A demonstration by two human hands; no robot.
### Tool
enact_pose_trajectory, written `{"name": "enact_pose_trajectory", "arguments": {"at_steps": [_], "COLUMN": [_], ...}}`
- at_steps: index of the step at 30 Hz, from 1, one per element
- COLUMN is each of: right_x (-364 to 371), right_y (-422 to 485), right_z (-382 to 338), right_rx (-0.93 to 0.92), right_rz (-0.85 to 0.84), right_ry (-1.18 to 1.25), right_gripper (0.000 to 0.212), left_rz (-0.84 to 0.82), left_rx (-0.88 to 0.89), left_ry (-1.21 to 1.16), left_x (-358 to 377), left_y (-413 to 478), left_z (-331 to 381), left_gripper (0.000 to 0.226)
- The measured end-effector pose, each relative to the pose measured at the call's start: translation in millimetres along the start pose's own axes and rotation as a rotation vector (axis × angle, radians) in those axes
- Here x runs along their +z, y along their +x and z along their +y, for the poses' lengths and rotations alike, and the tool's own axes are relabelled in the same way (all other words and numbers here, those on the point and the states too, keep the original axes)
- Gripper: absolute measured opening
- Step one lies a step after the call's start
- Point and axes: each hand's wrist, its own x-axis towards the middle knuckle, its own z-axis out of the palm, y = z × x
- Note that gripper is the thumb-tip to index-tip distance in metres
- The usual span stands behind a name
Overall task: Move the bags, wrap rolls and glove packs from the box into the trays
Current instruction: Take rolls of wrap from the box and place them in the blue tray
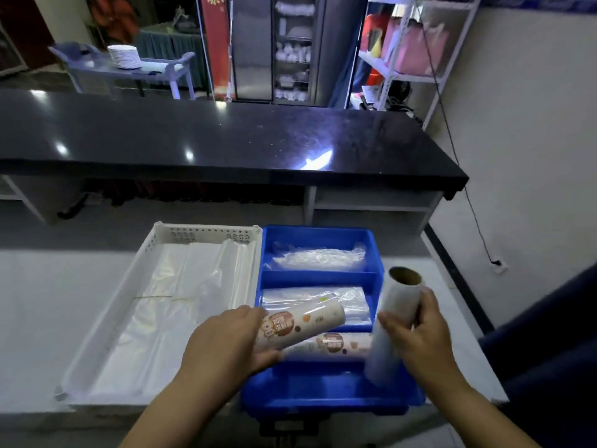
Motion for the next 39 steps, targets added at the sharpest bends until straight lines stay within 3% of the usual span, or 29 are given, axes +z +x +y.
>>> {"name": "enact_pose_trajectory", "arguments": {"at_steps": [3, 7, 15, 21, 24, 27, 32, 36, 39], "right_x": [-19, -37, -46, -39, -29, -12, 31, 66, 77], "right_y": [3, 6, -5, 3, 9, 13, 23, 26, 29], "right_z": [-24, -37, -24, -22, -25, -29, -25, -3, 9], "right_rx": [-0.130, -0.172, -0.120, -0.088, -0.102, -0.144, -0.351, -0.409, -0.426], "right_rz": [0.232, 0.370, 0.452, 0.422, 0.322, 0.139, -0.293, -0.622, -0.721], "right_ry": [0.024, -0.014, -0.105, -0.105, -0.129, -0.203, -0.691, -1.026, -1.087], "right_gripper": [0.043, 0.044, 0.044, 0.052, 0.049, 0.050, 0.064, 0.063, 0.065], "left_rz": [-0.050, -0.160, -0.273, -0.288, -0.272, -0.134, 0.142, 0.197, 0.204], "left_rx": [0.121, 0.220, 0.290, 0.269, 0.274, 0.202, -0.023, -0.110, -0.171], "left_ry": [0.007, 0.011, -0.109, -0.157, -0.190, -0.249, -0.312, -0.323, -0.320], "left_x": [14, 41, 76, 83, 76, 54, 12, 2, 5], "left_y": [11, 21, 39, 39, 40, 39, 30, 16, 6], "left_z": [20, 45, 48, 42, 38, 24, -9, -24, -30], "left_gripper": [0.053, 0.043, 0.053, 0.035, 0.031, 0.024, 0.010, 0.008, 0.006]}}
